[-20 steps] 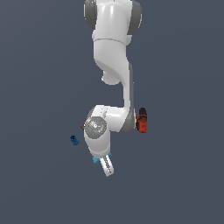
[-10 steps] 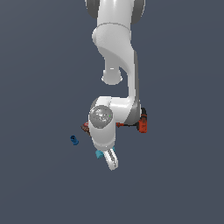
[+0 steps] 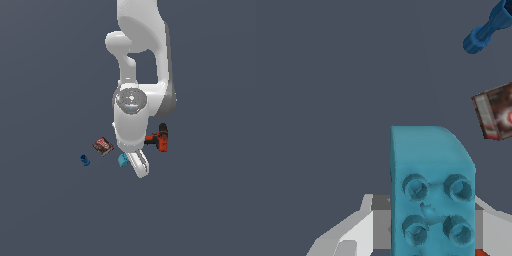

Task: Pick up a designated object from a clutter of objects.

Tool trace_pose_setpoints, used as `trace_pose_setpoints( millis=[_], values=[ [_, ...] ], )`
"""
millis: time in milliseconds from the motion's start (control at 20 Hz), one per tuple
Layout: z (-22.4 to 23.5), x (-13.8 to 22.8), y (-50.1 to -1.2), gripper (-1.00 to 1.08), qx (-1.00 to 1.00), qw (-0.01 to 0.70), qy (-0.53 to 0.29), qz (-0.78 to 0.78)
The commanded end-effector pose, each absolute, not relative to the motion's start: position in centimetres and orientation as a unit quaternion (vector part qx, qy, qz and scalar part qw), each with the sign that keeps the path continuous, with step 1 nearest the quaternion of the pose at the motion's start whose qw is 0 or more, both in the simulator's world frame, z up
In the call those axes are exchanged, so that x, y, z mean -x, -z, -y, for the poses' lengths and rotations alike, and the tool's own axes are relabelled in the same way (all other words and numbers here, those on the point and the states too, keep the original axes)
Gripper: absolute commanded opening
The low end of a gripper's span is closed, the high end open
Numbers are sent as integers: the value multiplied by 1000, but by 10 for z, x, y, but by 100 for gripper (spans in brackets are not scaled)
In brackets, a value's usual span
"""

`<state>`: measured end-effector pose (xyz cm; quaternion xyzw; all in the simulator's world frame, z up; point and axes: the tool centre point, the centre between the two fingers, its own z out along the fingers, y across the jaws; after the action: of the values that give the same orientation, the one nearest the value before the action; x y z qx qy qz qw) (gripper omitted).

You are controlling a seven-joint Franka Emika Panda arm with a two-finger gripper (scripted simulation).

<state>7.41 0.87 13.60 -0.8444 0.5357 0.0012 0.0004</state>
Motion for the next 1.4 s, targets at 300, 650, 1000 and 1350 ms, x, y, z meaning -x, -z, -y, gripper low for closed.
trace_pose_setpoints(
  millis=[300,650,1000,1350],
  values=[
    [-50,-41,-217,-100,844,0,0,-536],
    [-85,-13,-288,-100,844,-1,1,-536],
    [-114,8,-344,-100,844,-1,1,-536],
    [-131,18,-376,-100,844,0,1,-536]
  ],
)
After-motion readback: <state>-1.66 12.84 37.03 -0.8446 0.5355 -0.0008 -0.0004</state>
